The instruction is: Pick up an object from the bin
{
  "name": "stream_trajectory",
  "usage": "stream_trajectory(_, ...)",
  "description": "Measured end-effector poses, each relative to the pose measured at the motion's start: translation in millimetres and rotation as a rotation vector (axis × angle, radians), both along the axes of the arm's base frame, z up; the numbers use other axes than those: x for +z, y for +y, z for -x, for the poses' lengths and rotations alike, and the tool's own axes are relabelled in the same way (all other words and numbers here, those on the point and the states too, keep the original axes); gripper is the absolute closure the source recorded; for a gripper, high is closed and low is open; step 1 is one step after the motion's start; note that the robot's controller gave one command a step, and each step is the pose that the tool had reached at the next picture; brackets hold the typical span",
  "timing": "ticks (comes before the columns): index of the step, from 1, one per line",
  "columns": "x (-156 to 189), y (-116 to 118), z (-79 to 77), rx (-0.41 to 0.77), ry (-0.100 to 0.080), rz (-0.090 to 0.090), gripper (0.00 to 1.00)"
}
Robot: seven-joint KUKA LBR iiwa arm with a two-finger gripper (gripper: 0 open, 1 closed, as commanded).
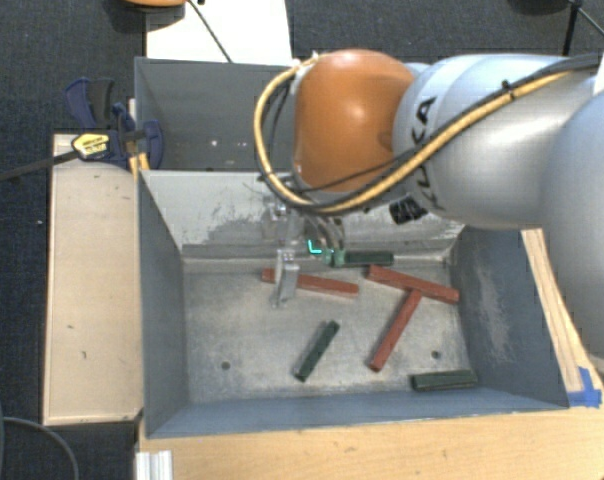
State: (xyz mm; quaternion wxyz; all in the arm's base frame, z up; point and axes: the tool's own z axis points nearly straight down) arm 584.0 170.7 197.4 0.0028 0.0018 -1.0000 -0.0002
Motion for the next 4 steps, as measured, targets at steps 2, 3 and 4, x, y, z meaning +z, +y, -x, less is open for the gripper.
stream_trajectory(2, 5, -1, -2.0, -0.007, -0.008, -0.001, 1.00)
stream_trajectory(3, -53, -20, 39.1, -0.129, -0.004, 0.001, 0.00)
stream_trajectory(4, -51, -20, 38.3, -0.131, -0.006, 0.000, 0.00)
